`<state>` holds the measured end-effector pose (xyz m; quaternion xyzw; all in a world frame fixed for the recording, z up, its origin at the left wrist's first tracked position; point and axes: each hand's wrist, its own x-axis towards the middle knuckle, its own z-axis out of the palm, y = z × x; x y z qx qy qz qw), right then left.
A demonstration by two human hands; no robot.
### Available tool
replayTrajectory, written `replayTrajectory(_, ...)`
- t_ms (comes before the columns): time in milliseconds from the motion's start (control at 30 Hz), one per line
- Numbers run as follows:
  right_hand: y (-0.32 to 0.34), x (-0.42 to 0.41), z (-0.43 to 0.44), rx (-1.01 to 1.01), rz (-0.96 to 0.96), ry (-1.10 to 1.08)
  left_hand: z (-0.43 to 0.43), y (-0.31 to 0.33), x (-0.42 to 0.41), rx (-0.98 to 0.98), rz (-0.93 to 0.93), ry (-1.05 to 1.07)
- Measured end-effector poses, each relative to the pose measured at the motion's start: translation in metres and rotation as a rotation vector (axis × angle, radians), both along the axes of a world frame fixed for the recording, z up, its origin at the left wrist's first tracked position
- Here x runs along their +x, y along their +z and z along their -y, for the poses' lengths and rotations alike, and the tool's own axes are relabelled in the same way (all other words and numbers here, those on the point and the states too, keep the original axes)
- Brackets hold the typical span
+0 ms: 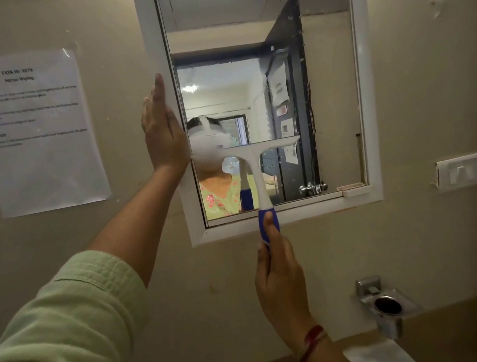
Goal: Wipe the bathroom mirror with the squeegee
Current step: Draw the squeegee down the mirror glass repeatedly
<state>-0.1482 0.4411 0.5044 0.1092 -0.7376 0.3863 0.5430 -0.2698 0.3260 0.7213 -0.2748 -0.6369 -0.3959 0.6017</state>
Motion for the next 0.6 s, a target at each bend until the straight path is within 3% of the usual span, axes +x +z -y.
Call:
replayTrajectory(233,0.043,-0.007,-0.008,0.004,-0.083,-0.013,-0.001,0.000,-0.001,0.010,0.008,-0.018)
replayTrajectory(467,-0.021,0.002,0.000,-0.023,0.014,0.039,-0.001,-0.001,-0.003,0.012,-0.022,-0.033)
replayTrajectory(600,0.009,-0.004,-0.002,-0.019,-0.058,0.017,-0.001,-0.001,-0.004,0.016,-0.021,-0.034)
